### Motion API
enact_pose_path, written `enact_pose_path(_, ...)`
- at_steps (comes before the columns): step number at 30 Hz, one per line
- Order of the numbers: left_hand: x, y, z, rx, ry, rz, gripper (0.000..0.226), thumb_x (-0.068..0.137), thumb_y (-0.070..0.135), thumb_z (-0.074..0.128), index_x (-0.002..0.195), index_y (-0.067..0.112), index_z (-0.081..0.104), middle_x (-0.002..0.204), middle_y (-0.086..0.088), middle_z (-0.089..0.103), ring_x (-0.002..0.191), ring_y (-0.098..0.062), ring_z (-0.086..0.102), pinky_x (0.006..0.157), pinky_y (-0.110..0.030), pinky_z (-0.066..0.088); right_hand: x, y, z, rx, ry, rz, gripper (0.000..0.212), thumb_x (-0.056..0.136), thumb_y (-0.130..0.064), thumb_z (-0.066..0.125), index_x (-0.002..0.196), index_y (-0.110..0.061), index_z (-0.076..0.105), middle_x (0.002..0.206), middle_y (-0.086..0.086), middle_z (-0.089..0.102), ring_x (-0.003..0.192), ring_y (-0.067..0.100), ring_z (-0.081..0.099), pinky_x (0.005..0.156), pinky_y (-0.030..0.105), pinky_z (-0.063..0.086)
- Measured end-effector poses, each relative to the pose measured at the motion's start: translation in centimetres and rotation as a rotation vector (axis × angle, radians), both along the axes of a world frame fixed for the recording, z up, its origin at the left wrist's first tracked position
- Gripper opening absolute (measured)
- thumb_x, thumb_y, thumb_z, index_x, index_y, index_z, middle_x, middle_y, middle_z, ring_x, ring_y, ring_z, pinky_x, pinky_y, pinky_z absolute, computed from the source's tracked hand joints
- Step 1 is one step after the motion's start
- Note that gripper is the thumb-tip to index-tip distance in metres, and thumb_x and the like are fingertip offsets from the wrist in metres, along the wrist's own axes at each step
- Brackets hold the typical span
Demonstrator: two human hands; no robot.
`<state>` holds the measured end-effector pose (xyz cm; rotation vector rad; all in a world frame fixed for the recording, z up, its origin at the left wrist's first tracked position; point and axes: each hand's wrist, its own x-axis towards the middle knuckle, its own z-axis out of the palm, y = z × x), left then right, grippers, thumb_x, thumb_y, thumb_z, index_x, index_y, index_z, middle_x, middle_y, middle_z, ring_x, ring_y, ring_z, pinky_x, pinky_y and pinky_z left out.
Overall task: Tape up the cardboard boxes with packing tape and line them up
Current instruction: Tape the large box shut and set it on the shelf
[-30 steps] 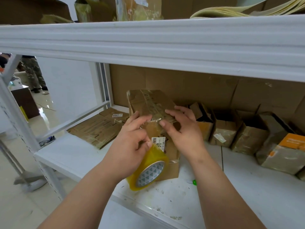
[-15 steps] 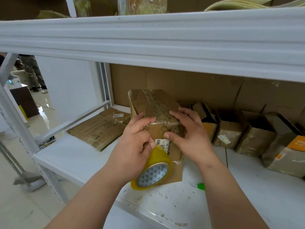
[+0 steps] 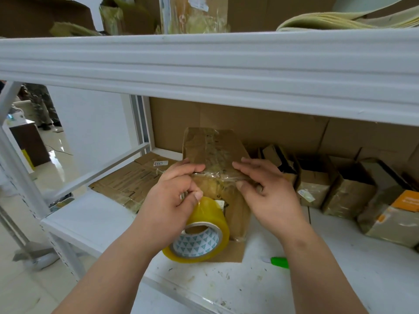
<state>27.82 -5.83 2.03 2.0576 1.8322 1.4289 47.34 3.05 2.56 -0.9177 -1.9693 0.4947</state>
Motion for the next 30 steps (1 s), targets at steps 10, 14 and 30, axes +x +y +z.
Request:
enact_pose_path(10, -0.1, -0.9, 0.8, -0.060, -0.076, -0.018, 0.018, 0.089, 0.012, 0.068, 0.074, 0.022, 0.067, 0.130, 0.036, 0.051, 0.131, 0.017, 0.033, 0.095, -0.005, 0.029, -1.8, -0.5, -1.0, 0.089, -0.032, -0.117, 0.040, 0.083, -0.033, 0.073, 0.122, -0.028, 0.068, 0.131, -0.006, 0.053, 0.121, 0.023, 0.046, 0.094, 0.031, 0.039)
enact_pose_path(14, 0.7, -2.0, 0.9, 0.014, -0.133, 0.029, 0.019, 0.089, 0.024, 0.068, 0.072, 0.029, 0.066, 0.132, 0.033, 0.045, 0.128, 0.007, 0.040, 0.094, -0.015, 0.034, -1.6, -1.3, -1.1, 0.062, 0.046, -0.038, 0.054, 0.093, -0.022, 0.061, 0.137, -0.049, 0.044, 0.151, -0.014, 0.036, 0.140, 0.014, 0.034, 0.111, 0.029, 0.035)
enact_pose_path(30, 4.0, -4.5, 3.2, 0.132, -0.615, 0.322, 0.016, 0.094, 0.025, 0.063, 0.079, 0.029, 0.064, 0.097, 0.004, 0.064, 0.087, -0.006, 0.059, 0.080, -0.030, 0.048, -2.1, -10.9, -4.8, 0.123, -0.253, -0.005, 0.070, 0.076, -0.085, 0.038, 0.120, -0.035, 0.058, 0.138, -0.020, 0.036, 0.135, 0.004, 0.024, 0.108, 0.036, 0.025)
